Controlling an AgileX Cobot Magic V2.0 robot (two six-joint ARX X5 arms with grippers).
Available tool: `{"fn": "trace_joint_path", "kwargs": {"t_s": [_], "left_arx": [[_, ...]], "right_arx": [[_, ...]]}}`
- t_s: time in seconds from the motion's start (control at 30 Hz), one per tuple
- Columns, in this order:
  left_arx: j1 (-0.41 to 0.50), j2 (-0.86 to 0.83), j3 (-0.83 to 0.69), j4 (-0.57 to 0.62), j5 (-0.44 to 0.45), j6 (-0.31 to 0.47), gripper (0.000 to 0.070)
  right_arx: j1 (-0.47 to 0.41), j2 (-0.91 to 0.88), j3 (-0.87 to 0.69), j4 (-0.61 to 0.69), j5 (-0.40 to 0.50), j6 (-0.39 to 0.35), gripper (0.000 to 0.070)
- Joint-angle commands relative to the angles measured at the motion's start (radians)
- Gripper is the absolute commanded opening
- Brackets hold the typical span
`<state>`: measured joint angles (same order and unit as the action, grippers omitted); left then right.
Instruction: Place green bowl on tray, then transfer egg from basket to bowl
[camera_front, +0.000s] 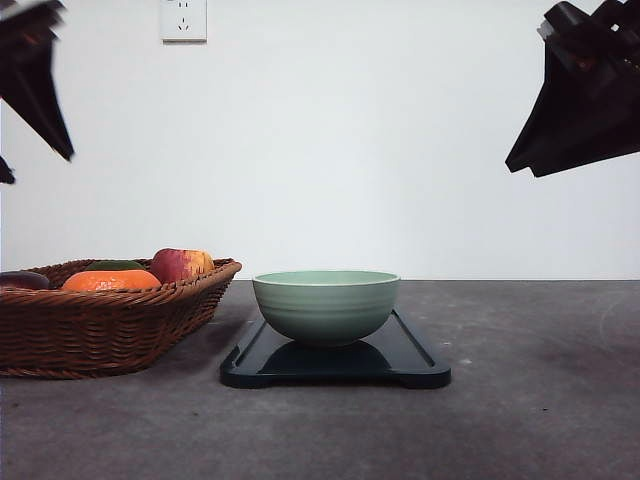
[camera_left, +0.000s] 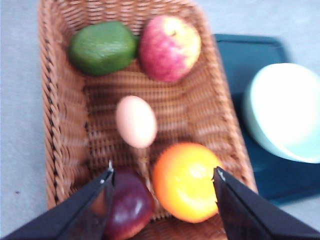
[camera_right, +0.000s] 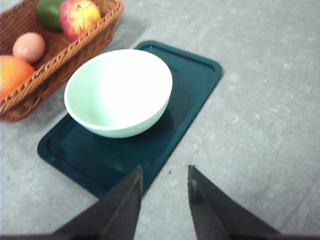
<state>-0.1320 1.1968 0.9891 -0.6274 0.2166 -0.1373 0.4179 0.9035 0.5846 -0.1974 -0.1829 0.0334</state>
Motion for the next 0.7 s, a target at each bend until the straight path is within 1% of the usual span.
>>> {"fn": "trace_joint_path", "kwargs": {"t_s": [0.0, 0.23, 0.37, 0.5, 0.67], "left_arx": [[-0.023, 0.055, 0.053, -0.006, -0.029, -0.032, 0.0397], [-0.100, 0.310, 0.254, -0.092, -0.145, -0.037, 0.0398], [-0.118, 0.439, 0.353, -0.114, -0.175, -0.065, 0.0398], [-0.120, 0.535, 0.402, -0.116, -0.197, -0.091, 0.0398], [-0.119, 0.609, 0.408, -0.114, -0.222, -0.108, 0.0398]], "right_arx": [[0.004, 0.004, 0.010, 0.010, 0.000, 0.008, 0.0178], [0.004, 0.004, 0.010, 0.010, 0.000, 0.008, 0.0178], [0.004, 0.004, 0.010, 0.010, 0.012, 0.007, 0.0178], [0.004, 0.003, 0.010, 0.010, 0.034, 0.007, 0.0178], [0.004, 0.003, 0.010, 0.010, 0.033, 0.007, 0.0178]]}}
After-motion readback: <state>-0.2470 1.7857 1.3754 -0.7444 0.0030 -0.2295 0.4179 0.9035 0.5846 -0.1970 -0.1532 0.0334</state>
